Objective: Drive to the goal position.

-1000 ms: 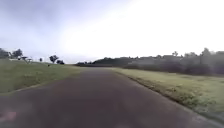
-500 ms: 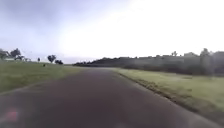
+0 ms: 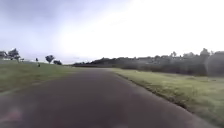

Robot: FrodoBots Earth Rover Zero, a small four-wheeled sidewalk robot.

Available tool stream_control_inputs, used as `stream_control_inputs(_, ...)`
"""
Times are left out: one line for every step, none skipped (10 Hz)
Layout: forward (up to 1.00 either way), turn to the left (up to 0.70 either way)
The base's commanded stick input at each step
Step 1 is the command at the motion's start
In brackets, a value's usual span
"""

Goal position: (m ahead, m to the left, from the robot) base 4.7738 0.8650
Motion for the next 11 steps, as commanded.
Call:
stream_control_inputs(1.00, 0.27)
stream_control_inputs(1.00, 0.00)
stream_control_inputs(1.00, 0.00)
stream_control_inputs(1.00, 0.00)
stream_control_inputs(1.00, 0.00)
stream_control_inputs(1.00, 0.00)
stream_control_inputs(1.00, 0.00)
stream_control_inputs(1.00, 0.00)
stream_control_inputs(1.00, 0.27)
stream_control_inputs(1.00, 0.27)
stream_control_inputs(1.00, 0.27)
